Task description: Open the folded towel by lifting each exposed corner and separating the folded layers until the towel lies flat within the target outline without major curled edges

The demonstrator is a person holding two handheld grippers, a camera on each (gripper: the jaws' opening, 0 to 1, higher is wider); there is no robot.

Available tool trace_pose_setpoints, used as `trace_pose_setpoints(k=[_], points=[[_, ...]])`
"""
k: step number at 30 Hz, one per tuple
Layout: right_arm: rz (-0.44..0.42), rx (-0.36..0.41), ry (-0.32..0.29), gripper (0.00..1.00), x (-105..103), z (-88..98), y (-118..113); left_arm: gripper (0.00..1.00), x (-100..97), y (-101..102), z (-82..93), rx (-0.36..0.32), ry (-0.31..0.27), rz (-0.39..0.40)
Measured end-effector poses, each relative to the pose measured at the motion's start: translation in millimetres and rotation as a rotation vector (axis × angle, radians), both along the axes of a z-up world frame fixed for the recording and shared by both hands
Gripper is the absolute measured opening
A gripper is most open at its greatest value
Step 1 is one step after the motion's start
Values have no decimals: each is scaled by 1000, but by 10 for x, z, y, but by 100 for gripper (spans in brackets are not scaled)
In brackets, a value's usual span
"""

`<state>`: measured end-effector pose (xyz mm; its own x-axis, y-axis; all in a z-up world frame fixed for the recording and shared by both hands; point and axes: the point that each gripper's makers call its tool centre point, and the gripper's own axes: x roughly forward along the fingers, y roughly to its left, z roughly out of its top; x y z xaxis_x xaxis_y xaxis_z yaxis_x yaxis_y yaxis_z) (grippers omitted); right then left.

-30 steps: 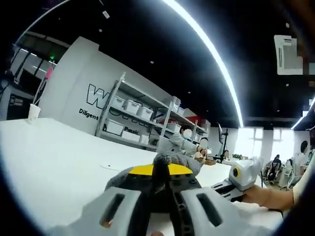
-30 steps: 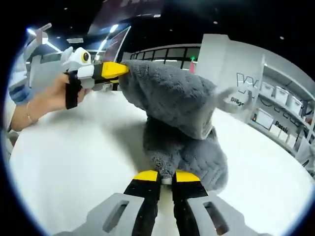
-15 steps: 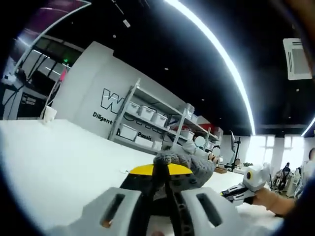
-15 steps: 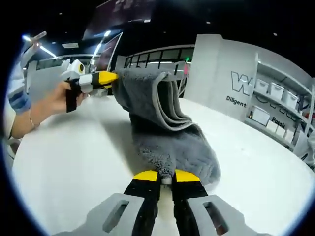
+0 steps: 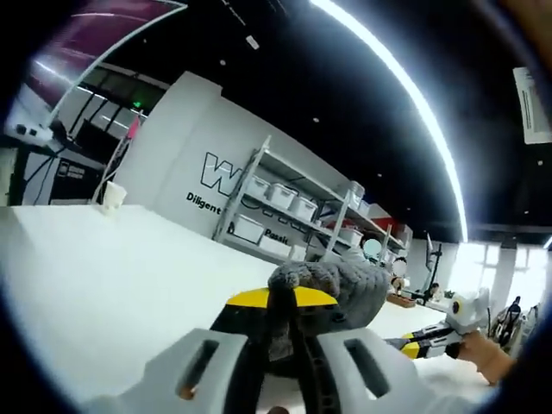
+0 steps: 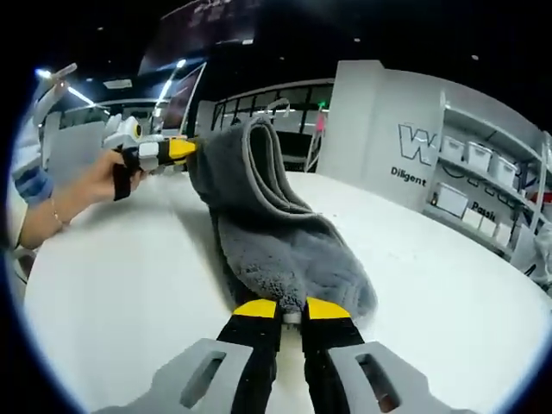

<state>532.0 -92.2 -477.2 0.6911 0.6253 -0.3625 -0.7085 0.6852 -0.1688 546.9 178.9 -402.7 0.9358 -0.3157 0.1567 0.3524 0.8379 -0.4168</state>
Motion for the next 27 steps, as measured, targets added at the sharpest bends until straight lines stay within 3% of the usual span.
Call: trace_pose_setpoints(k=[21, 27], points=[[-37, -5, -1, 3, 30, -5, -76, 6, 20, 336, -259, -68, 128, 119], [-38, -6, 7, 3, 30, -21, -77, 6, 27, 396, -359, -35, 181, 156]])
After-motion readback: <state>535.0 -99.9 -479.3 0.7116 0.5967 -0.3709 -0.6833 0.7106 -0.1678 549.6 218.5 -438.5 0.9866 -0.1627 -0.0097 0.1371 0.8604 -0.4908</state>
